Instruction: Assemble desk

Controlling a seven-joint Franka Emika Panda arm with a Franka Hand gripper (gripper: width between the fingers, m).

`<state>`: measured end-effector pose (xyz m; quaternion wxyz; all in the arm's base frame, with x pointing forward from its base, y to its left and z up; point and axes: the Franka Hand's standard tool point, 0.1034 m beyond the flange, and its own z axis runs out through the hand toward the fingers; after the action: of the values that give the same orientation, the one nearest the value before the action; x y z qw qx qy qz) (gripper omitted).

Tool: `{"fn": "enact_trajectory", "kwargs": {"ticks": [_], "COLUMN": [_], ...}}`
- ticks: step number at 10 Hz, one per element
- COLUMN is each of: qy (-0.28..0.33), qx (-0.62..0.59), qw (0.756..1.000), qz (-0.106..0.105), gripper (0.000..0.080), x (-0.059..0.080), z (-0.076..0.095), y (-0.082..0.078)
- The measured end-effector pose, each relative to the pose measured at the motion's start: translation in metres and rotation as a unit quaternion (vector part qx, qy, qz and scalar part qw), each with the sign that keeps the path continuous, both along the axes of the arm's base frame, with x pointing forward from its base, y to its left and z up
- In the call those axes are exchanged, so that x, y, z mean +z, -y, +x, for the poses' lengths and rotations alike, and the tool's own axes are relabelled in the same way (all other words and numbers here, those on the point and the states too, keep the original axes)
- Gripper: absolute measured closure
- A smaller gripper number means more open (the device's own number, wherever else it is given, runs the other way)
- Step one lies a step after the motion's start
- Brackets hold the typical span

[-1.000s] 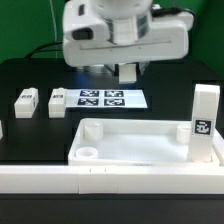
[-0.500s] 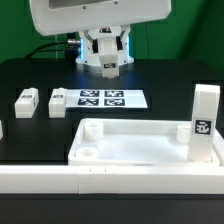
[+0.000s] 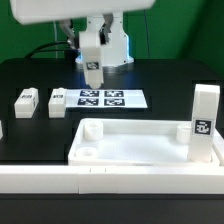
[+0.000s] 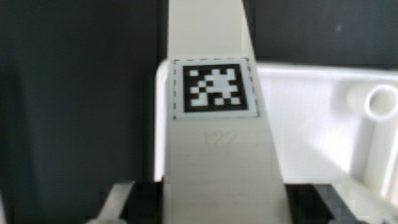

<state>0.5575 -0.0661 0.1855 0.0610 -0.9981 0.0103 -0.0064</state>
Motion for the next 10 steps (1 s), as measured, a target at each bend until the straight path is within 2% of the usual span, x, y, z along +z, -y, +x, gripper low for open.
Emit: {"fn": "enact_trajectory", "kwargs": {"ticks": [1,2,4,5,6,7,9,10], "qy": [0.044,0.058,0.134,0.162,0.179,0.212,0.265,0.298], "qx": [-0.008,-0.013,-0.027,-0.034,-0.035,-0.034,-0.037,-0.038], "qw": [0.999,0.998,0.99,0.985,0.982,0.975,0.959,0.944], "qz": [-0.011,-0.015,-0.036,-0.042,-0.046,-0.062,-0.096,-0.135], "gripper": [0.0509,0.0509,0.0509,0.0509,0.0509,0.0509,0.0509,0.0509], "x": [-0.001,-0.006,-0.005,-0.012,-0.013,-0.005,0.01,0.011], "z": [0.007,0.0,0.008,0.015,0.03,0.043,0.053,0.054], "y": [0.003,0.004,0.013,0.017,0.023,0.033,0.055,0.064]}}
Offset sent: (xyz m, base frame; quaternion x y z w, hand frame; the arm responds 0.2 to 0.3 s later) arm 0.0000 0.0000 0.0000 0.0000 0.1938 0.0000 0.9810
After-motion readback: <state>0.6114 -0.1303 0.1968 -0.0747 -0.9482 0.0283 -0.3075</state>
